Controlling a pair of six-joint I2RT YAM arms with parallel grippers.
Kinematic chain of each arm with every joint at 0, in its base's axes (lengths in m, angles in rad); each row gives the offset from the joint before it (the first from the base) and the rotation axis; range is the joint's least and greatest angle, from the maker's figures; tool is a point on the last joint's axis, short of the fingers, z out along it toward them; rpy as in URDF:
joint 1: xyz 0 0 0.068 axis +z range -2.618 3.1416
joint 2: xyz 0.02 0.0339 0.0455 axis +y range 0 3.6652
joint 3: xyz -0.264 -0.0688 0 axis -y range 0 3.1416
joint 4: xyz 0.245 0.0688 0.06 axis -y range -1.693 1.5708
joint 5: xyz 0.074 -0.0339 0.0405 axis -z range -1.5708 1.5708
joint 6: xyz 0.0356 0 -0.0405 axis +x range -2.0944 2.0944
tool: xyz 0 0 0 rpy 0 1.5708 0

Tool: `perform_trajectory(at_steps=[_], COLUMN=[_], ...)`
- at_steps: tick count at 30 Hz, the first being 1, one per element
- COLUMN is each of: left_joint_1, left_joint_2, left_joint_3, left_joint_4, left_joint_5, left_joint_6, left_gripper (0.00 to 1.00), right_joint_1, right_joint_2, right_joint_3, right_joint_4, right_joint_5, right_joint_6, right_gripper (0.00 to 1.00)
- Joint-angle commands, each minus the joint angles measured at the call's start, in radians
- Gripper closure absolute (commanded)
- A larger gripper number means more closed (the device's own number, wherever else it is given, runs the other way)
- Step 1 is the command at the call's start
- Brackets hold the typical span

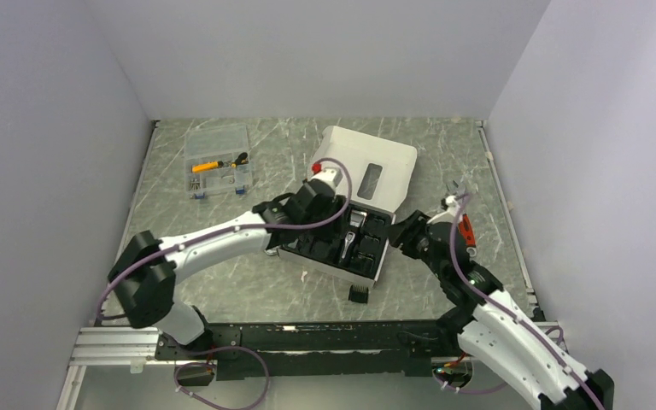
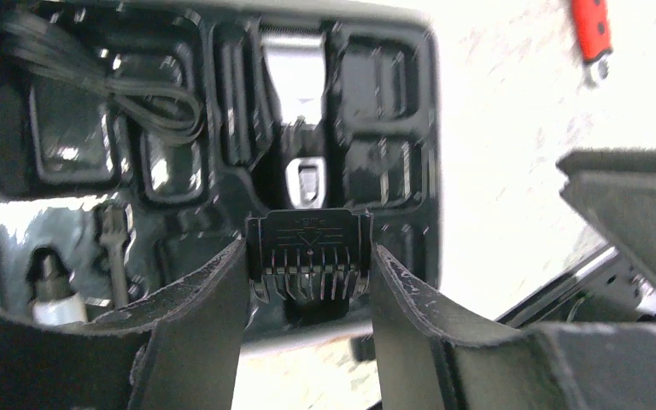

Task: Sort the hair-cutting tools
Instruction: Place the haircut tool in the storage box.

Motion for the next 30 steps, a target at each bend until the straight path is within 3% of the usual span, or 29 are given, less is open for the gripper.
perform_trajectory(at_steps=[1, 9, 16, 26, 27, 30], left_joint_1=[-0.035, -0.085, -0.13, -0.13, -0.13, -0.13], left_joint_2=[0.113, 0.316, 0.439, 0.468, 0.466, 0.433], left_joint_3=[0.185, 0.352, 0.495, 0.52, 0.518, 0.503], left_joint_4=[-0.091, -0.13, -0.214, -0.25, -0.253, -0.253], left_joint_5=[-0.08, -0.121, -0.163, -0.145, -0.144, -0.15], left_joint_6=[-0.12, -0.288, -0.285, -0.27, -0.269, -0.263], left_gripper=[0.55, 0.54, 0.49, 0.21, 0.14, 0.1], right_joint_1=[0.001, 0.002, 0.001, 0.001, 0.001, 0.001], right_joint_2=[-0.132, -0.17, -0.187, -0.167, -0.165, -0.16], right_joint_3=[0.027, 0.058, 0.064, 0.072, 0.073, 0.071], right_joint_4=[-0.131, -0.218, -0.232, -0.232, -0.232, -0.229], right_joint_5=[0.248, 0.334, 0.326, 0.301, 0.299, 0.287], right_joint_6=[0.068, 0.103, 0.09, 0.07, 0.068, 0.058], right_gripper=[0.47, 0.46, 0.46, 0.46, 0.46, 0.46])
